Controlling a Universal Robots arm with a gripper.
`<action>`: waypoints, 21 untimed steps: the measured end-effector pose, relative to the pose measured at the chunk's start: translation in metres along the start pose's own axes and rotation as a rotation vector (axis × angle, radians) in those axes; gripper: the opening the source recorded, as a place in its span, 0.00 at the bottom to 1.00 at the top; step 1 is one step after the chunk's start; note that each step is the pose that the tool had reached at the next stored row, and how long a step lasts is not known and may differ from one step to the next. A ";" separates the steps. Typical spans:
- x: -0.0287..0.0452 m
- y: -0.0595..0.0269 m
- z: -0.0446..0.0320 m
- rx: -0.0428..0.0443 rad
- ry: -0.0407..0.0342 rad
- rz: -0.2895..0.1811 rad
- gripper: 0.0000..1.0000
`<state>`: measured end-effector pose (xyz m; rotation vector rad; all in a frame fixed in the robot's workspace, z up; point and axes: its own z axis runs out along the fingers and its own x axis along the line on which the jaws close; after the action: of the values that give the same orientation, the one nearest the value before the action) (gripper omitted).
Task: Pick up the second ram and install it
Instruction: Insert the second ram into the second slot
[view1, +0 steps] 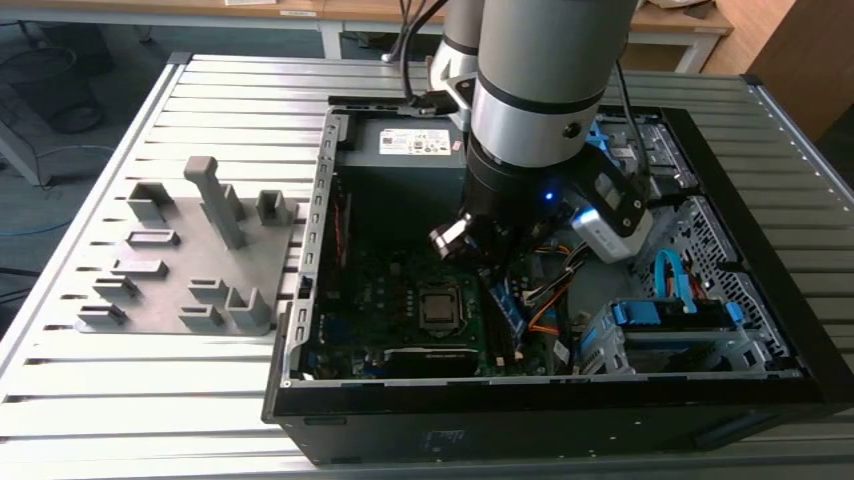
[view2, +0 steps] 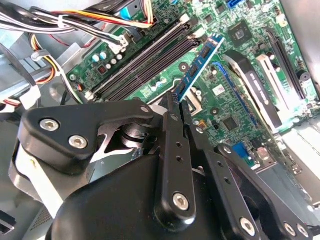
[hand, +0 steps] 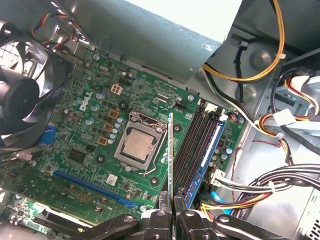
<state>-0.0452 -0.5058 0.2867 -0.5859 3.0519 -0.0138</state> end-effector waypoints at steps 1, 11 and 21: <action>0.0000 0.0000 0.0000 0.0002 0.0001 0.004 0.14; 0.0000 0.0000 0.0001 0.0028 0.0012 0.043 0.14; 0.0000 0.0000 0.0002 0.0058 0.0025 0.080 0.14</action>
<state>-0.0452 -0.5058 0.2865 -0.4634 3.0739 -0.0212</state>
